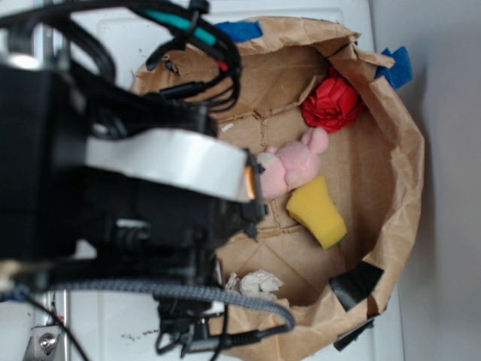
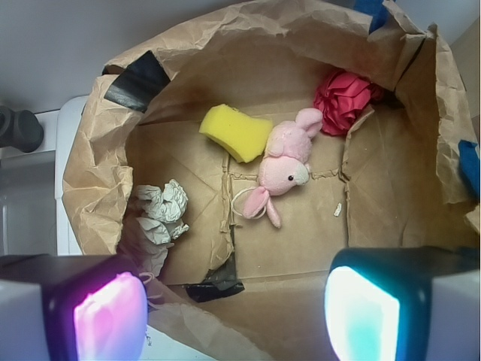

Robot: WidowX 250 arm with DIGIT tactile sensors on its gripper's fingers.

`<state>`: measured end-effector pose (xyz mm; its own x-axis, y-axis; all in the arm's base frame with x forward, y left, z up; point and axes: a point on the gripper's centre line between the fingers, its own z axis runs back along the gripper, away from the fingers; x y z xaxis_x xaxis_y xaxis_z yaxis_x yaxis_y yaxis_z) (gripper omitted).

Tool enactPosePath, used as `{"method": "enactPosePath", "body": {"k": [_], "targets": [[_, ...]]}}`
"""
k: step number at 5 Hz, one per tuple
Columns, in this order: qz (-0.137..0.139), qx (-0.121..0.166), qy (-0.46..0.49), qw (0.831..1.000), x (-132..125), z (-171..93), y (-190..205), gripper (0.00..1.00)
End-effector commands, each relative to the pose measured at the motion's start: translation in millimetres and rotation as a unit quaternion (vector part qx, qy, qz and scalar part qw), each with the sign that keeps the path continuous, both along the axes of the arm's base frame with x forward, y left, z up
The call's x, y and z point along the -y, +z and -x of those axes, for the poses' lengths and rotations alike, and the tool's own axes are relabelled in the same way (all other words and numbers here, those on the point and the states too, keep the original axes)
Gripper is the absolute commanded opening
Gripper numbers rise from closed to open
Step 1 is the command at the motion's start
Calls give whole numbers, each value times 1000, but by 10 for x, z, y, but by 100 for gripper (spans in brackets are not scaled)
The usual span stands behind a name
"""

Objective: Grab the pink bunny.

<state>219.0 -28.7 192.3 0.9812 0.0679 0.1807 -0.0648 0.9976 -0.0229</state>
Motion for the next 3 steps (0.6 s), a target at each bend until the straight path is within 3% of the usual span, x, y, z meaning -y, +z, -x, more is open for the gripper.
{"method": "enactPosePath", "body": {"k": [1, 3], "targets": [[1, 15, -3, 1000, 15, -21, 86, 100], [-32, 34, 62, 997, -42, -245, -335, 100]]}}
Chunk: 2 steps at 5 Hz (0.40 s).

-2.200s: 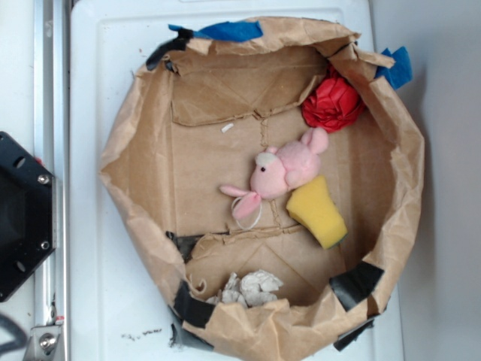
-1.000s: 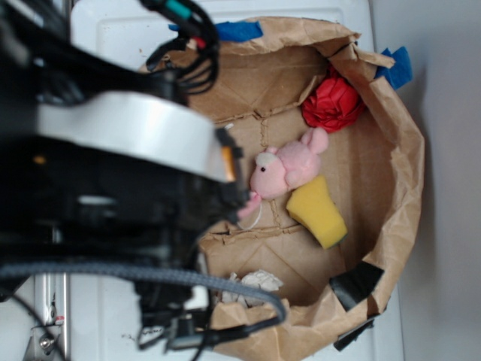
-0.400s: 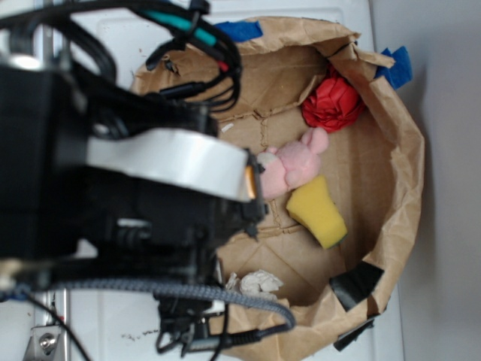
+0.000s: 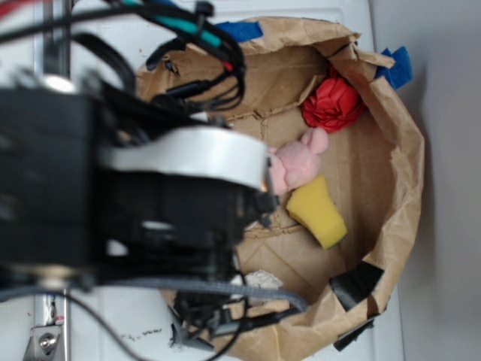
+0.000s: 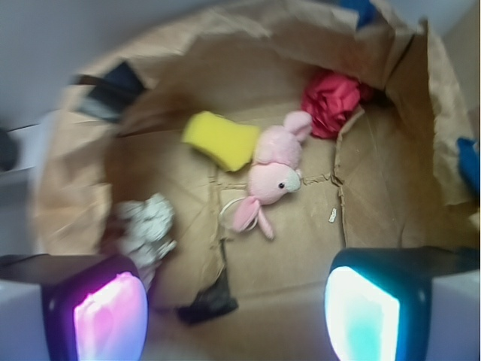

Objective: Grab the pink bunny.

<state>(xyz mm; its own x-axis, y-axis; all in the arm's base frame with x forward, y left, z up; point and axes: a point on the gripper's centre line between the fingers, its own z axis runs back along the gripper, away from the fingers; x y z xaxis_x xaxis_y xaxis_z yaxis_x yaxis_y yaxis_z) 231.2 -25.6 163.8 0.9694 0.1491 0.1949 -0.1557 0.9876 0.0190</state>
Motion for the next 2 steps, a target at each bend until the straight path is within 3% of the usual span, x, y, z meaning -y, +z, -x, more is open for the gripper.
{"method": "enactPosePath", "body": {"k": [1, 2], "targets": [[-19, 26, 15, 999, -45, -195, -193, 100], [-22, 18, 6, 1000, -122, -329, -357, 100]]}}
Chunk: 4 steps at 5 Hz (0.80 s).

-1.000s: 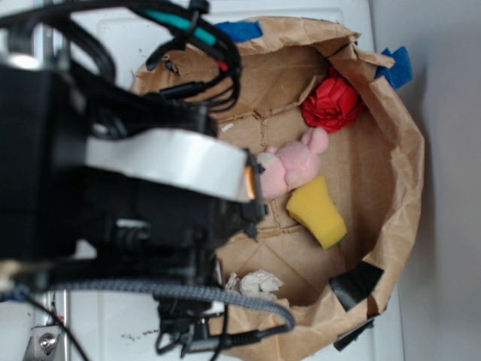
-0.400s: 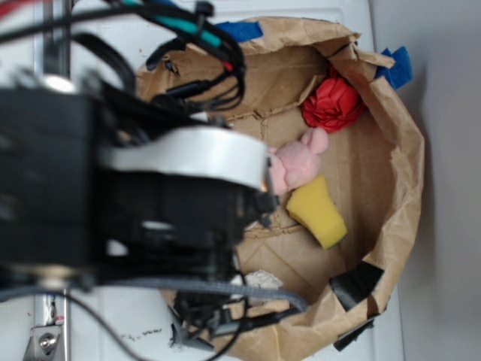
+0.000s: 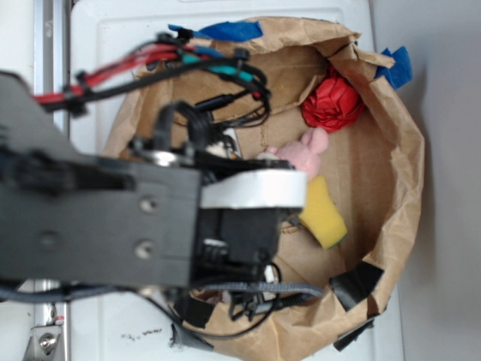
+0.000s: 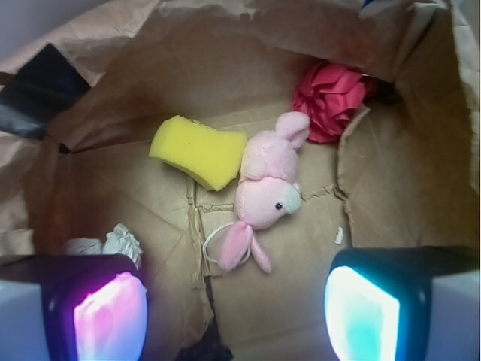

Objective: Grab the pink bunny.

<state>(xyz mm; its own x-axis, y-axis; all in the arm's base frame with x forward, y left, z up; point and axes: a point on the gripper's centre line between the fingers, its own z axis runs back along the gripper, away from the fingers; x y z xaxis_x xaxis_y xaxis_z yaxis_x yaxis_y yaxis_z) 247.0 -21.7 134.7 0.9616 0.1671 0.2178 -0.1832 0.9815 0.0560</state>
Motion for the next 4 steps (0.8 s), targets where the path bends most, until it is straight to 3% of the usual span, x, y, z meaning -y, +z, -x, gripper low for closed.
{"method": "enactPosePath", "body": {"k": [1, 4], "targets": [[9, 5, -30, 1000, -133, -241, -169, 100], [47, 22, -112, 992, -86, -237, -624, 100]]}}
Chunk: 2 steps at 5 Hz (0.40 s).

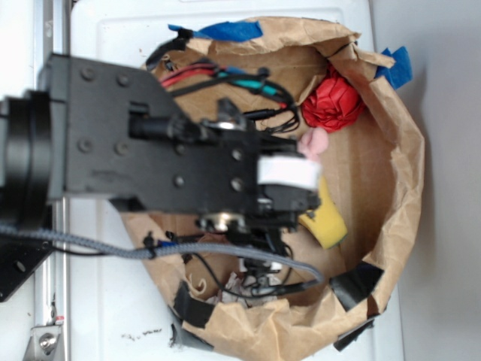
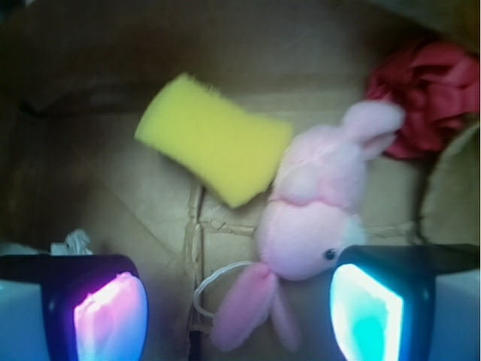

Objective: Grab the pink bunny.

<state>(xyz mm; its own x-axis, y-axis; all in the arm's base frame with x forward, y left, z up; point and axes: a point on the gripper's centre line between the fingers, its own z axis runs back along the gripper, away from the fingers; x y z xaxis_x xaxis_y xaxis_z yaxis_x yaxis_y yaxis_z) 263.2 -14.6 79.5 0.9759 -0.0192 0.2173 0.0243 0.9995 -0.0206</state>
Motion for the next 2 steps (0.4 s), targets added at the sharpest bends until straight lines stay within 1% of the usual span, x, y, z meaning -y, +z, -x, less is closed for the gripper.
{"method": "enactPosePath", "body": {"k": [1, 2], "targets": [[1, 7, -4, 1000, -29, -144, -186, 100], [-7, -7, 15, 1000, -93, -233, -256, 100]]}}
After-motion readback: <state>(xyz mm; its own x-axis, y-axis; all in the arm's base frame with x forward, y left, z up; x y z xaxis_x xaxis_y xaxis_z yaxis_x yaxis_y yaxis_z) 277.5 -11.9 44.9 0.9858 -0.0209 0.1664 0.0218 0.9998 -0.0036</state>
